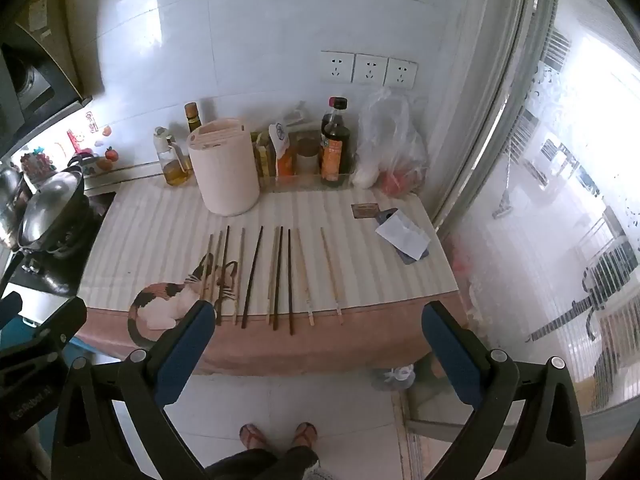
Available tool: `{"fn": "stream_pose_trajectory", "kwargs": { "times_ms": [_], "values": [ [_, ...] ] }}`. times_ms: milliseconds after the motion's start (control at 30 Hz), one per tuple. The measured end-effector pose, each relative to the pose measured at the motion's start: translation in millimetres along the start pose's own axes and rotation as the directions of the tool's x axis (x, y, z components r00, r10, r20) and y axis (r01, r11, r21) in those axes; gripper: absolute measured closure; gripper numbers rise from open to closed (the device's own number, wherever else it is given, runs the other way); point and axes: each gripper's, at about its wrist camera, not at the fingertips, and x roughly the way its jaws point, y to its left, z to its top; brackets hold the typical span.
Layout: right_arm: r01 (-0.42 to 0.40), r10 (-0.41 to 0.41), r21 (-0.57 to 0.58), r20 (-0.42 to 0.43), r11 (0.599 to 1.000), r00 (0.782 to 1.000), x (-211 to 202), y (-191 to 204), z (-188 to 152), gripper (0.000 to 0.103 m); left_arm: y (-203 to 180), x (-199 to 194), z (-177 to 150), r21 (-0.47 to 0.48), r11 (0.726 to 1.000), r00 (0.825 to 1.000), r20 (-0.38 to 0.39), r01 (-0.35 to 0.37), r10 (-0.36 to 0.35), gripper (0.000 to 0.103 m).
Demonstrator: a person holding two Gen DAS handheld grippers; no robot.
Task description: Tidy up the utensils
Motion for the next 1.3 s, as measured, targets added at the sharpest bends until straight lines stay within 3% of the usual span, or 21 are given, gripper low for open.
{"fn": "stream_pose_trajectory", "kwargs": {
  "times_ms": [900,1300],
  "values": [
    [0.003,-0.003,0.001,0.005,1.000,1.000,1,-2,6,0.000,-5,7,0,-0.009,1.000,1.000,0.001,0.011,-0.011,0.000],
    [0.003,-0.003,0.002,0.007,1.000,1.000,-2,-3,7,0.000,-6,-7,7,-0.018,1.000,1.000,0.012,0.012,-0.011,0.000]
  ]
}}
